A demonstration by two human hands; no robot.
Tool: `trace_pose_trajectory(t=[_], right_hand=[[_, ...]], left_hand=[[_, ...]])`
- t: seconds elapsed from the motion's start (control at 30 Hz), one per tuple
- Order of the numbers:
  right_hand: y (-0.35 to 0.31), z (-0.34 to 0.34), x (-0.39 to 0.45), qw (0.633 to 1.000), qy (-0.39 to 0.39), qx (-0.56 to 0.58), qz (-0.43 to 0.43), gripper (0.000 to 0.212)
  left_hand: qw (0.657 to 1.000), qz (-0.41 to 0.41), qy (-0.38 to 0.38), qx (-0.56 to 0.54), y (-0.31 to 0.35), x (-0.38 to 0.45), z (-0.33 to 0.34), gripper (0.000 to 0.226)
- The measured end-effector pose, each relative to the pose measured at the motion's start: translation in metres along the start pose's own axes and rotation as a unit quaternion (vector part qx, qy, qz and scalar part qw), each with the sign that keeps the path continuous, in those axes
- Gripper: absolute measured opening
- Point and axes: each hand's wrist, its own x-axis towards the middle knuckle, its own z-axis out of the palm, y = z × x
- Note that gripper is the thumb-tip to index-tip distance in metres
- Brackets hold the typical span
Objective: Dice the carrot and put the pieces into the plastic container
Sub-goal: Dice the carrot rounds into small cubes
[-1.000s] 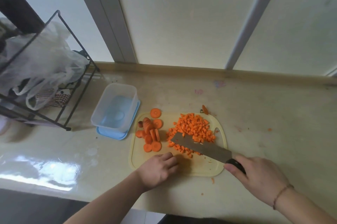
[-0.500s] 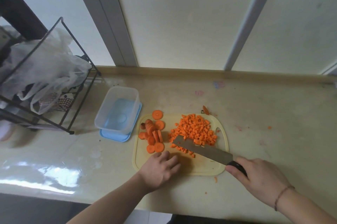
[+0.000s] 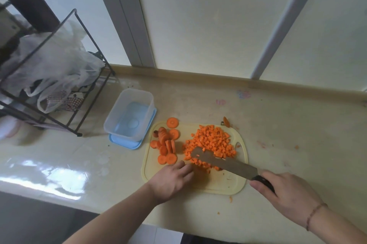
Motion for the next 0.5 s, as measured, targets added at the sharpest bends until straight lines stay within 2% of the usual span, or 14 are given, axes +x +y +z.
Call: trace_pose_trajectory(t=[0.07, 0.13, 0.2, 0.3, 0.37, 0.5], right_hand=[[0.008, -0.004, 0.002, 1.0, 0.014, 0.024, -0.005, 0.083], [0.017, -0.004, 0.001, 0.998, 0.032, 0.055, -0.006, 0.059], [0.027, -0.003, -0.001, 0.997, 0.048, 0.063, -0.012, 0.047], [0.037, -0.001, -0.003, 0.997, 0.055, 0.058, -0.021, 0.055], [0.04, 0.001, -0.004, 0.997, 0.056, 0.041, -0.026, 0.061], [0.04, 0.001, -0.002, 0.998, 0.054, 0.012, -0.032, 0.057]], left_hand=[[0.997, -0.042, 0.036, -0.045, -0.002, 0.013, -0.004, 0.022], [0.991, -0.081, 0.074, -0.075, -0.003, 0.032, -0.009, 0.022], [0.987, -0.104, 0.094, -0.078, -0.005, 0.052, -0.01, 0.021], [0.979, -0.143, 0.099, -0.111, -0.007, 0.072, -0.009, 0.026], [0.976, -0.149, 0.08, -0.136, -0.007, 0.076, -0.008, 0.038], [0.97, -0.166, 0.067, -0.164, -0.015, 0.071, -0.014, 0.045]])
